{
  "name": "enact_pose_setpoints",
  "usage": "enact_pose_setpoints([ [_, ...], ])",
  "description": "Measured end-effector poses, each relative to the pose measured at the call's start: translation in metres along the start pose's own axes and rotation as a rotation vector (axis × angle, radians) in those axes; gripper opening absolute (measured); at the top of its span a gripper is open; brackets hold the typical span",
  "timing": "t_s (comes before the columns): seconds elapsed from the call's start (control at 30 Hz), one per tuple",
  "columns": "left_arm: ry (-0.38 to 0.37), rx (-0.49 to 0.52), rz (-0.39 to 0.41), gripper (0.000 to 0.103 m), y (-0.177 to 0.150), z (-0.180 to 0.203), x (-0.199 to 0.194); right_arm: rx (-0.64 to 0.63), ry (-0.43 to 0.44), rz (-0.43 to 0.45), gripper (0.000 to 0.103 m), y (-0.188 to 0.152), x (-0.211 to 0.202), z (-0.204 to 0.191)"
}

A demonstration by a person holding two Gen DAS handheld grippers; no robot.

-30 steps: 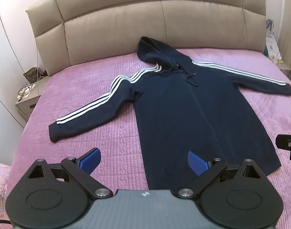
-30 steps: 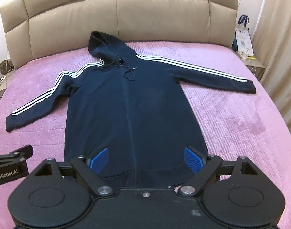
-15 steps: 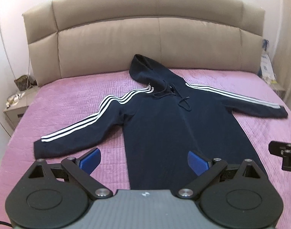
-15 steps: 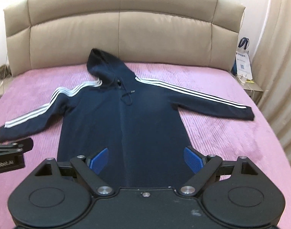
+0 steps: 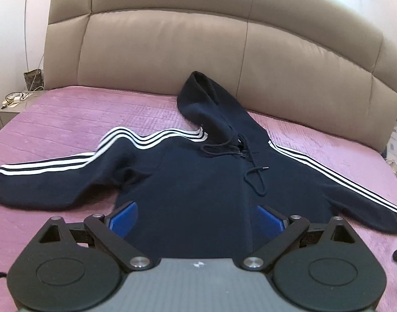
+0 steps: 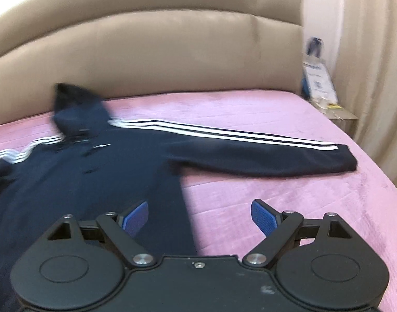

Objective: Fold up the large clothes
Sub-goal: 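Grasp the striped sleeve cuff with the right tool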

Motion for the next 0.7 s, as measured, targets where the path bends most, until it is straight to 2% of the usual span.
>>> enact_pose_setpoints([
  [0.13,0.008,0.018,0.009,0.098,-0.01,0.025,0.035,0.18,-0.065,-0.032,0.102,0.009,0.071,0.093],
  [0.3,0.01,0.11,-0.017,0.098,-0.023,0.06,0.075,0.44,-0.164,0.019,0.102,0.015,0.132,0.217],
  [0.43,0.01,0.185,-0.044,0.098,-0.037,0.078,0.091,0.613,-0.223,0.052,0.101,0.016,0.166,0.295],
  [0.57,-0.014,0.228,-0.077,0.098,-0.049,0.088,0.101,0.718,-0.293,0.11,0.1,0.013,0.191,0.341],
  [0.7,-0.017,0.267,-0.105,0.098,-0.054,0.088,0.104,0.763,-0.311,0.145,0.103,0.013,0.209,0.356],
])
Point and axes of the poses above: each gripper's, at about its wrist camera, not at the fingertips, and x roughly the way its jaws point, z to its right, y to its top, the point moved 4 cm from there along x, roughly the way its jaws point, and after that the axes turned 5 degrees about y, right-handed, at the moved point
